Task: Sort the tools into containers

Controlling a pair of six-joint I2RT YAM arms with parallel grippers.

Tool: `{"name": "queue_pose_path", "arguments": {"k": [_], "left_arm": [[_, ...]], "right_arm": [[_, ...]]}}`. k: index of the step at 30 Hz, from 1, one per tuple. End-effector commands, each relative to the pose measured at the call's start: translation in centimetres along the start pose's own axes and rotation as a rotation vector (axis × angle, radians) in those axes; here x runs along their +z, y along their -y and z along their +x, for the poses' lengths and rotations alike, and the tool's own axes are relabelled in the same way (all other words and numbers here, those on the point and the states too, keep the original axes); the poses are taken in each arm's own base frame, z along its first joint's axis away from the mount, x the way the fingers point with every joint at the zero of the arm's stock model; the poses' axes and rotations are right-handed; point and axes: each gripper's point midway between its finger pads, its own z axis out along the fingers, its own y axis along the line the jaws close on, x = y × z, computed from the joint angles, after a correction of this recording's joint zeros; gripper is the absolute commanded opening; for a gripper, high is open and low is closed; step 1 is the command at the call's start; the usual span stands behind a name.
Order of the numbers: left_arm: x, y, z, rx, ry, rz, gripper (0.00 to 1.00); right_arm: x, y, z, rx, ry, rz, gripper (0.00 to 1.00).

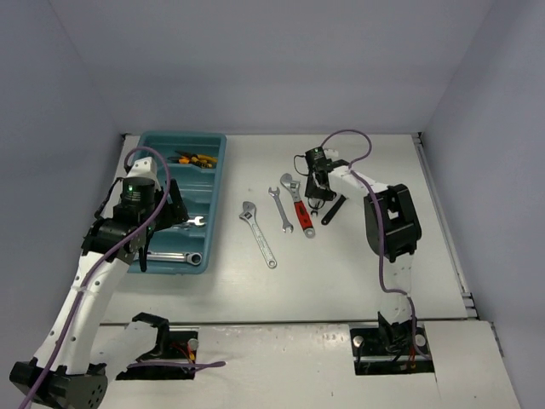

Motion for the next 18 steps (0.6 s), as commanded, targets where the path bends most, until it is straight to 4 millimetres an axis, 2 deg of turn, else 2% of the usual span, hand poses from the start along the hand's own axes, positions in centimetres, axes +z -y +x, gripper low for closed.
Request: {"name": "queue_pose_path", "arguments": {"k": [1,7,11,13,15,18], "left_arm": [[-1.1,0.2,0.6,0.021,0.005,0.014,0.72],[-1.4,0.1,1.1,0.018,0.001,0.022,0.71],[-1.4,0.3,1.0,0.02,0.001,0.029,0.71],[-1.3,0.5,0.8,0.02,0.002,0.031,0.72],[-1.2,0.7,0.7,0.022,-0.003,0.036,0.72],[-1.4,1.2,0.6,0.027,-0.006,0.057,0.72]], "right_arm": [[0.4,0.5,-1.9,0.075,0.029,0.049,0.37],[2.2,1.1,-0.4,0.094,-0.024,0.074,0.31],[3.0,2.1,1.5,0.083,-0.072,0.119,0.2],[3.5,2.7,2.7,0.069,-0.098,0.143,0.12],[3.7,3.5,3.9,0.05,-0.122,0.173,0.0],[3.4,4.2,4.4,0.03,-0.128,0.193,0.0]]}}
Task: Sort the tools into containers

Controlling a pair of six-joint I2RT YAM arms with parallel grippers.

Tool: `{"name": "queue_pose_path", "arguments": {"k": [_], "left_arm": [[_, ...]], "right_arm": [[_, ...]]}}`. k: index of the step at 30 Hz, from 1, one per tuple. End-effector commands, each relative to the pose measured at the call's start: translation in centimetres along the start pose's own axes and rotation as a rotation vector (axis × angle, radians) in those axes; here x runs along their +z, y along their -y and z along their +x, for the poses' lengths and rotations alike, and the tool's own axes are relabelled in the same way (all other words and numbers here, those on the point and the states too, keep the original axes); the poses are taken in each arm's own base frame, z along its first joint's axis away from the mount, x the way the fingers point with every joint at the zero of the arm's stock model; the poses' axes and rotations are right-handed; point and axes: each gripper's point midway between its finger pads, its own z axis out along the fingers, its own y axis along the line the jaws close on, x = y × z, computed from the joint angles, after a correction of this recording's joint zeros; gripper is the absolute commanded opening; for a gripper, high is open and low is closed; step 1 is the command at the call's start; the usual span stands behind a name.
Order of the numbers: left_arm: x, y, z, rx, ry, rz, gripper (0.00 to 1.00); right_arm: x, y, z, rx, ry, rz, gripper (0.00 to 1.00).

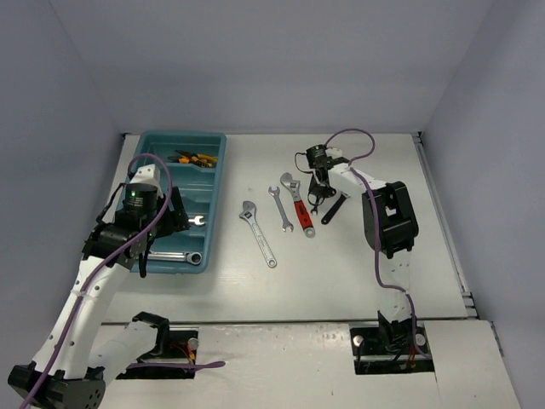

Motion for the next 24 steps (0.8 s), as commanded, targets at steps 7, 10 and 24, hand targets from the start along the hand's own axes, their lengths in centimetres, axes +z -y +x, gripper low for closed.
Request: {"name": "queue_pose_path", "arguments": {"k": [7,10,24], "left_arm": [[-1.5,4.0,-2.2,-0.003,0.032,0.157,0.72],[-2.0,5.9,-2.5,-0.028,0.029,0.254,0.72],[-2.4,14.3,-4.5,-0.164,0.061,0.615,0.72]], "right_arm": [[-3.4,2.8,-0.1,-0.18,0.016,0.062,0.0],[-5.9,2.4,-1.0,-0.275,0.06,-0.006,0.0],[-23.0,-5.8,3.3,-0.636,0.284,-0.622,0.0]]}}
